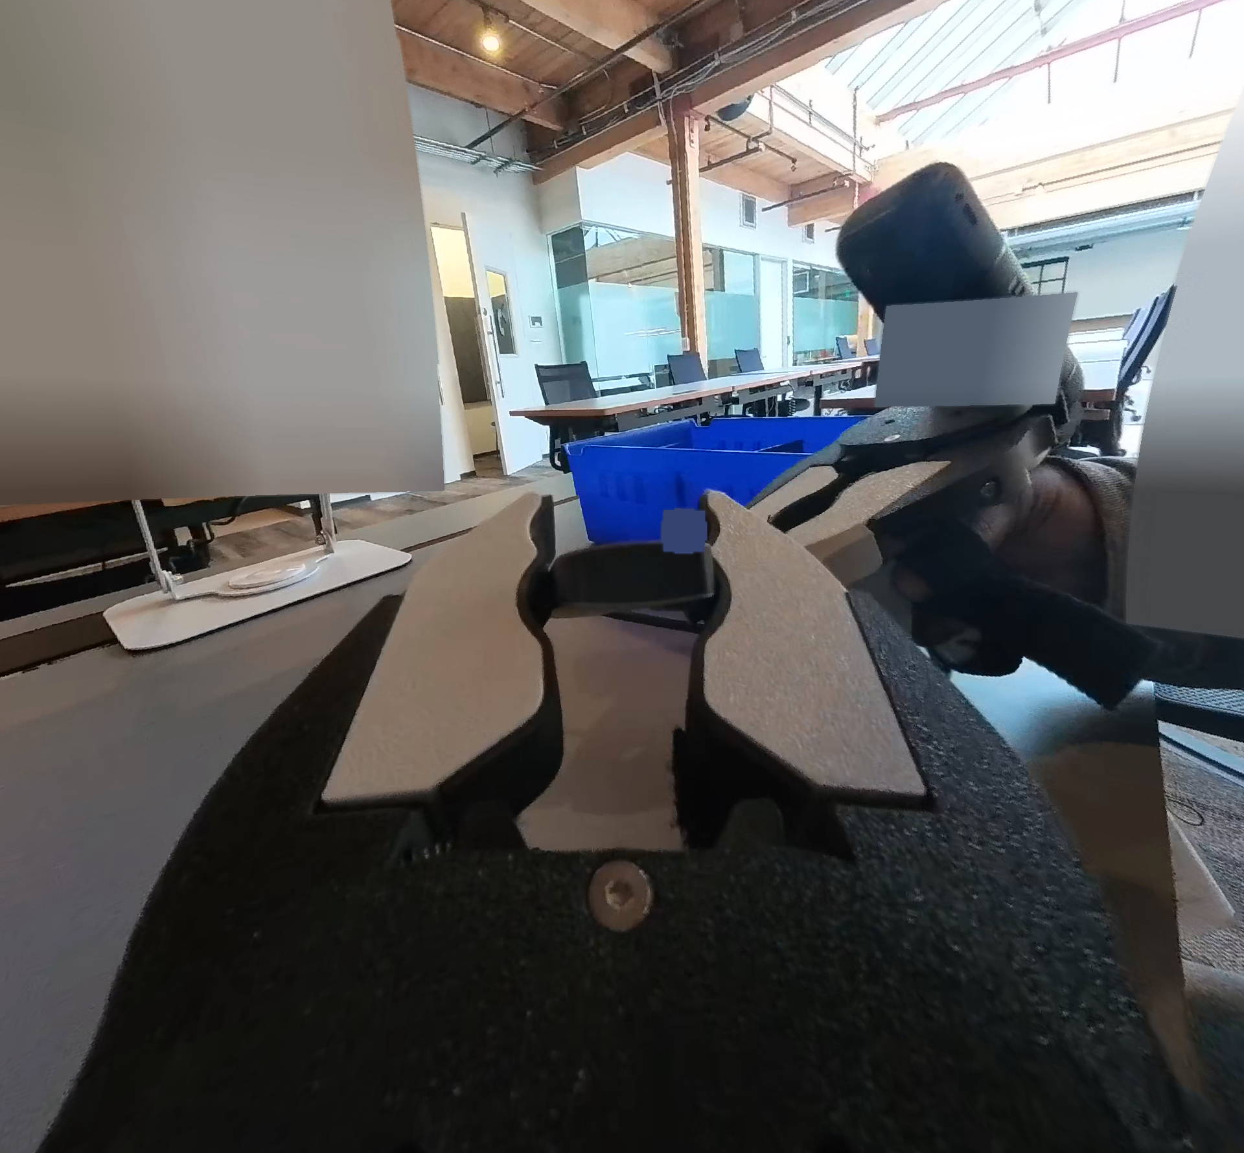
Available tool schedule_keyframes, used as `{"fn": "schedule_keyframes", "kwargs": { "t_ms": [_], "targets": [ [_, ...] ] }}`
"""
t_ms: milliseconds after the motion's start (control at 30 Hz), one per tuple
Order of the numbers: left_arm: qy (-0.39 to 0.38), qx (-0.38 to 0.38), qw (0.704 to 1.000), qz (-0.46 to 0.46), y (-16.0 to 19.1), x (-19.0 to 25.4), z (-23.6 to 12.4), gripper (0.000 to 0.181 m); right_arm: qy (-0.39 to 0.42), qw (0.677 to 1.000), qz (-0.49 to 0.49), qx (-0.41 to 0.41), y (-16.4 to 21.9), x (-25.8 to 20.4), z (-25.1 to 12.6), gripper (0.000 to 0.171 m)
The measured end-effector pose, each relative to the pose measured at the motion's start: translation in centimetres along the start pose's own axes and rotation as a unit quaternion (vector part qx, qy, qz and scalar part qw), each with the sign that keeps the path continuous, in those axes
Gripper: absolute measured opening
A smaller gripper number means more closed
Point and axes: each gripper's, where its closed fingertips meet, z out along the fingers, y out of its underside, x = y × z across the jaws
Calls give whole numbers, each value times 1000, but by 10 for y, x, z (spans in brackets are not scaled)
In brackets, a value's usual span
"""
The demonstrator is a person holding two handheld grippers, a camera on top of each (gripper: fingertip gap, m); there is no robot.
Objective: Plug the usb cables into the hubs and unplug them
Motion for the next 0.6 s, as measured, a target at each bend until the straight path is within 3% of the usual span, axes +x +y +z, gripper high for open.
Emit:
{"fn": "schedule_keyframes", "kwargs": {
  "t_ms": [600],
  "targets": [
    [4,5,1000,-20,0,1,3,40,14,1000,2,11,-2,3,-4,11]
  ]
}}
